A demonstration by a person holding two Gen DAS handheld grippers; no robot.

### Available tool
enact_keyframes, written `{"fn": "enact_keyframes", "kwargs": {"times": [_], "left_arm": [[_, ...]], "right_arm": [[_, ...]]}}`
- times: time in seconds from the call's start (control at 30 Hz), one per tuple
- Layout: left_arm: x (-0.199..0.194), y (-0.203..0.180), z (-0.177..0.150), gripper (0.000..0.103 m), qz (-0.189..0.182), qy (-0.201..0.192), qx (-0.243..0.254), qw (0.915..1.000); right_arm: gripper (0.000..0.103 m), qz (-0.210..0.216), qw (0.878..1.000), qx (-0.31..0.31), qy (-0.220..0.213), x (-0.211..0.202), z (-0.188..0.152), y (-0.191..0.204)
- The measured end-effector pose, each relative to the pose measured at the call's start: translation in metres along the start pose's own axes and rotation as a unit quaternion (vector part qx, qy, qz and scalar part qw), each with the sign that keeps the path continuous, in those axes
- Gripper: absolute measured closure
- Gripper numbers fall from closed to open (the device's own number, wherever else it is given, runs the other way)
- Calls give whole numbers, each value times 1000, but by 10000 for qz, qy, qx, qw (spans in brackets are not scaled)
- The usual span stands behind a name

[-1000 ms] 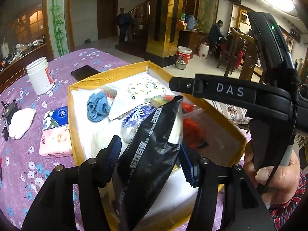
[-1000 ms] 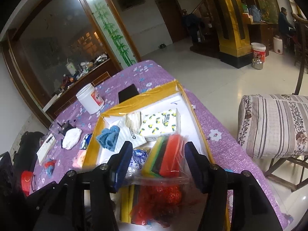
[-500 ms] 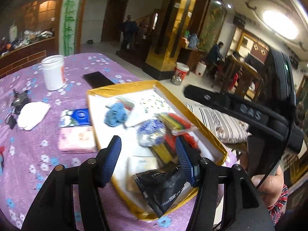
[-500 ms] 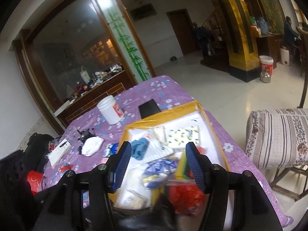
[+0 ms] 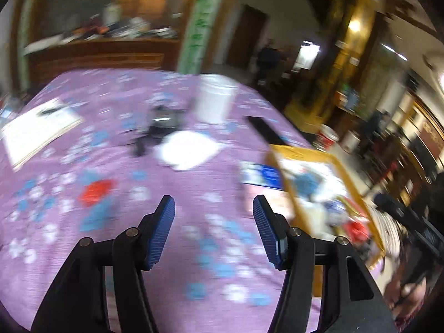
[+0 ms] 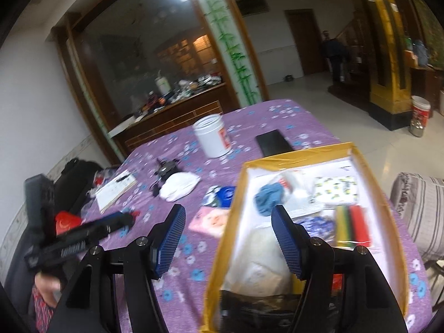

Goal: Organize soft objects
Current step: 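Open both tools to drop the black bag and sponge pack into the box, then grasp the blue knit cloth with red mesh with the left tool while the right tool grasps the white cloth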

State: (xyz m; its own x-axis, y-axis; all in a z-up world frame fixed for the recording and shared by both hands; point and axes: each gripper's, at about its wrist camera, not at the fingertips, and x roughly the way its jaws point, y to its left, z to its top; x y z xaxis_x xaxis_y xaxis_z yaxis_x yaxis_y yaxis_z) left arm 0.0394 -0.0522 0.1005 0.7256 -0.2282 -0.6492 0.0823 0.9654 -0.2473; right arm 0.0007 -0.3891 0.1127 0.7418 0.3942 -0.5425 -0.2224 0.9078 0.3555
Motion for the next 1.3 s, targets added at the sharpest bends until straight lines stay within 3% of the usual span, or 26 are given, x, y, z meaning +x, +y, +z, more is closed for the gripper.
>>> {"fn": "enact_keyframes", "kwargs": {"times": [0.2,0.4,0.53,0.7,0.87,1.0,1.3], "left_arm": [[13,84,12,46,602,243,-877,9940],[51,118,13,46,881,751,-1331,9843],[74,117,10,49,1052,906,-1292,9818],[89,115,5,71,1226,899,-1088,9824],[86,113,2,72,1179,707,-916,9863],[78,108,5,72,1043,513,-756,9903],[67,107,8,72,808,385,-692,9936]], "right_arm": [[36,148,9996,-148,167,15,-6,20],[36,212,9992,-220,273,21,-11,28],[36,211,9989,-260,318,22,-12,30],[36,238,9983,-308,431,27,-8,35],[31,463,9954,-414,734,42,3,55],[31,661,9901,-438,1161,78,16,79],[31,320,9771,-1020,1840,189,34,139]]}}
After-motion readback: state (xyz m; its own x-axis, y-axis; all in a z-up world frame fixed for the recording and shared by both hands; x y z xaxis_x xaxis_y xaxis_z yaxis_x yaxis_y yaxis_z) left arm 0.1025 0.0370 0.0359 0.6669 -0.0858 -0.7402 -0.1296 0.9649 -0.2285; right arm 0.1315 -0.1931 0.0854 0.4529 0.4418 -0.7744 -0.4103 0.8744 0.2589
